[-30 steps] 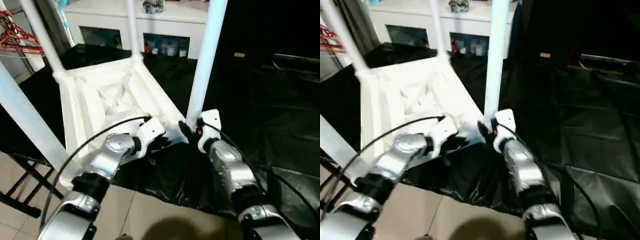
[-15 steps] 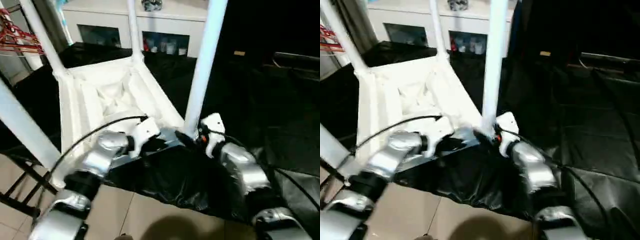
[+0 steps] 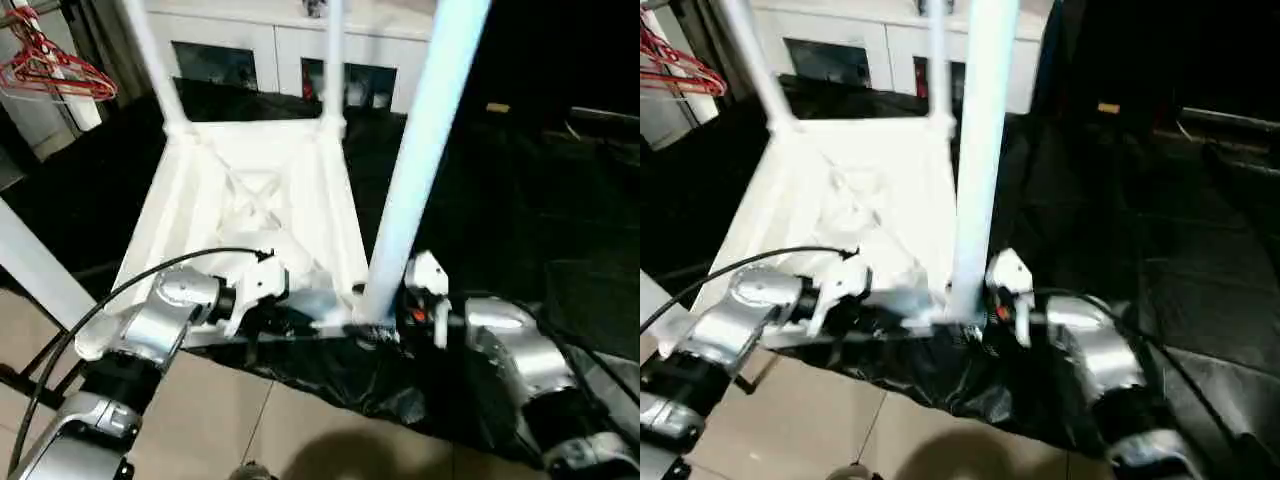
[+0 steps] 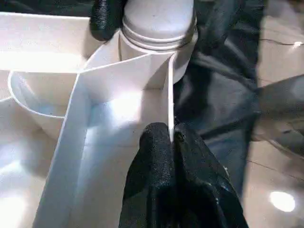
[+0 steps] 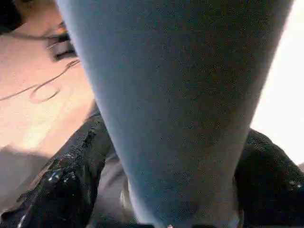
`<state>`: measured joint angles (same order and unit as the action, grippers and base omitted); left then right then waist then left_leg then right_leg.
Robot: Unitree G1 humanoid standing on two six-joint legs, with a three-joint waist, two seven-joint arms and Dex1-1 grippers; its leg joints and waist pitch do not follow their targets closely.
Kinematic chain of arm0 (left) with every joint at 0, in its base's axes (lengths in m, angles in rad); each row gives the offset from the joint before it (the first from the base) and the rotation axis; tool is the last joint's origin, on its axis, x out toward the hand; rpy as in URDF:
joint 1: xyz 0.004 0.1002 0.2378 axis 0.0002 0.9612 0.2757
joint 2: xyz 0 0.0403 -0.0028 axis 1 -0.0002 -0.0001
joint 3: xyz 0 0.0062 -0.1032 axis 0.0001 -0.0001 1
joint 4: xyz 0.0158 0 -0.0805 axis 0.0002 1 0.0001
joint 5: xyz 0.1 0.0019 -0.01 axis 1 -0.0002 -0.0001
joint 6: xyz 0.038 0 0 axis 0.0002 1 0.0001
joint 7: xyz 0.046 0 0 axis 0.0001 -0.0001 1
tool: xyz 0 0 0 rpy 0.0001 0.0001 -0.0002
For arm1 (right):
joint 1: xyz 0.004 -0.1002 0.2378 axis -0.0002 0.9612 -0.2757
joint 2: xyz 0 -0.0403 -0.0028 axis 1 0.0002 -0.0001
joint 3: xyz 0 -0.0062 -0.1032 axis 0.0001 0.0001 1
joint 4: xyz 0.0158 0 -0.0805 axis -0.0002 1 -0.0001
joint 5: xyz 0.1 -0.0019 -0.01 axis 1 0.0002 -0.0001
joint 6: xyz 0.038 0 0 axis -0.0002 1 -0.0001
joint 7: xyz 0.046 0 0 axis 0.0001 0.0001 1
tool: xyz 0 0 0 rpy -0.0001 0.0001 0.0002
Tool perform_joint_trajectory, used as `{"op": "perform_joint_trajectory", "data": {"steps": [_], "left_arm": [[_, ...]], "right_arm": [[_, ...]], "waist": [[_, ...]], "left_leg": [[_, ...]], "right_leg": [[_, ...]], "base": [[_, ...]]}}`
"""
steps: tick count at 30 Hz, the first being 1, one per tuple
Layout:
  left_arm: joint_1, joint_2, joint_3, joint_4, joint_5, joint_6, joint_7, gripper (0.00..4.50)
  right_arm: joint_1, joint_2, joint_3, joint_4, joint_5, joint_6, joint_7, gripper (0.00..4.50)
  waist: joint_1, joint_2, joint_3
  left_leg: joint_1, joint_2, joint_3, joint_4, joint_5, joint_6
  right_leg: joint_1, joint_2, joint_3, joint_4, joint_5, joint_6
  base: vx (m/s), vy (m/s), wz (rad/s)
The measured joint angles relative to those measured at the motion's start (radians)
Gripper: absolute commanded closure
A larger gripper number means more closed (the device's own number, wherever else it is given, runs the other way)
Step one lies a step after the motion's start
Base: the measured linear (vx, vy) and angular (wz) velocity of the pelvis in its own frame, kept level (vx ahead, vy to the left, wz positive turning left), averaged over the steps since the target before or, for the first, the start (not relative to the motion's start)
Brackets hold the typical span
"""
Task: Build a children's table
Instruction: Rotate leg to tighten
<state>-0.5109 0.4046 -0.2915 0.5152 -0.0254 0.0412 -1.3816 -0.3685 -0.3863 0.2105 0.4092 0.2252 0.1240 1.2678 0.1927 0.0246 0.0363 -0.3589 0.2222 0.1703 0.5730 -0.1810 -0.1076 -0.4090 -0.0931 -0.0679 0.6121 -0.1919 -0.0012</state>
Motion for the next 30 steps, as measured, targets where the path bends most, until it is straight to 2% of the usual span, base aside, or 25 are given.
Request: {"op": "perform_joint_trajectory", "data": {"steps": [1, 2, 5, 7, 10, 12, 21, 26, 30], "left_arm": [[0.000, -0.001, -0.002, 0.000, 0.000, 0.000, -0.009, 4.50], [0.000, 0.000, -0.003, 0.000, 0.000, 0.000, -0.013, 4.50], [-0.001, 0.001, -0.011, 0.000, -0.002, -0.001, -0.032, 4.50], [-0.002, 0.005, -0.012, 0.000, -0.004, -0.001, -0.042, 4.50], [-0.002, 0.010, -0.013, 0.000, -0.009, -0.002, -0.053, 4.50], [-0.003, 0.014, -0.013, 0.000, -0.010, -0.004, -0.055, 4.50], [-0.002, 0.020, -0.013, 0.000, -0.017, -0.004, -0.052, 4.50], [-0.002, -0.006, -0.007, 0.008, 0.019, -0.023, 0.052, 4.50], [-0.006, -0.068, 0.016, 0.031, 0.063, -0.018, 0.202, 4.50]], "right_arm": [[0.003, -0.010, 0.006, -0.009, 0.001, 0.008, 0.021, 0.72], [0.005, -0.013, 0.010, -0.015, 0.002, 0.019, 0.030, 0.96], [0.005, -0.026, 0.014, -0.020, 0.012, 0.044, 0.055, 1.08], [0.004, -0.027, 0.014, -0.026, 0.018, 0.064, 0.066, 1.40], [0.003, -0.028, 0.015, -0.035, 0.018, 0.081, 0.067, 1.44], [-0.001, -0.028, 0.019, -0.038, 0.018, 0.095, 0.069, 1.71], [-0.006, -0.010, 0.022, -0.038, 0.013, 0.097, 0.058, 1.88], [0.018, 0.042, -0.023, -0.007, -0.004, 0.039, -0.066, 1.92], [0.021, 0.112, -0.096, 0.049, -0.028, -0.002, -0.273, 1.95]], "waist": [[0.004, 0.000, 0.000], [0.006, 0.000, 0.000], [0.009, -0.001, 0.000], [0.009, -0.002, 0.001], [0.009, -0.003, 0.001], [0.009, -0.003, 0.002], [0.008, -0.002, 0.001], [0.006, -0.002, 0.001], [-0.003, -0.001, 0.001]], "left_leg": [[0.001, 0.001, 0.000, 0.000, 0.000, 0.000], [0.001, 0.001, 0.000, 0.000, 0.000, 0.000], [0.001, 0.001, 0.000, 0.000, 0.000, 0.000], [0.001, 0.001, 0.000, 0.000, 0.000, 0.000], [0.001, 0.001, 0.000, 0.001, 0.000, 0.000], [0.001, 0.001, 0.000, 0.001, 0.000, 0.000], [0.001, 0.001, 0.000, 0.001, 0.000, 0.000], [0.002, 0.001, 0.000, 0.001, 0.000, -0.001], [0.009, 0.000, 0.000, -0.001, 0.000, -0.001]], "right_leg": [[0.000, 0.000, 0.000, 0.001, 0.000, 0.000], [0.000, 0.000, 0.000, 0.001, 0.000, 0.000], [0.000, 0.000, 0.000, 0.002, 0.000, 0.000], [0.000, 0.000, 0.000, 0.002, 0.000, 0.000], [0.000, 0.000, 0.000, 0.002, 0.000, 0.000], [0.000, 0.000, 0.000, 0.002, 0.000, 0.000], [0.000, 0.000, 0.000, 0.003, 0.000, 0.000], [0.002, 0.000, 0.000, 0.004, 0.001, -0.001], [0.008, 0.000, 0.002, 0.003, 0.001, 0.002]], "base": [[0.000, 0.000, 0.00], [0.000, 0.000, 0.00], [0.000, 0.000, 0.00], [0.000, 0.000, 0.00], [0.000, 0.000, 0.00], [0.000, 0.000, 0.00], [0.000, 0.000, 0.00], [0.000, 0.000, 0.00], [0.000, 0.000, 0.00]]}}
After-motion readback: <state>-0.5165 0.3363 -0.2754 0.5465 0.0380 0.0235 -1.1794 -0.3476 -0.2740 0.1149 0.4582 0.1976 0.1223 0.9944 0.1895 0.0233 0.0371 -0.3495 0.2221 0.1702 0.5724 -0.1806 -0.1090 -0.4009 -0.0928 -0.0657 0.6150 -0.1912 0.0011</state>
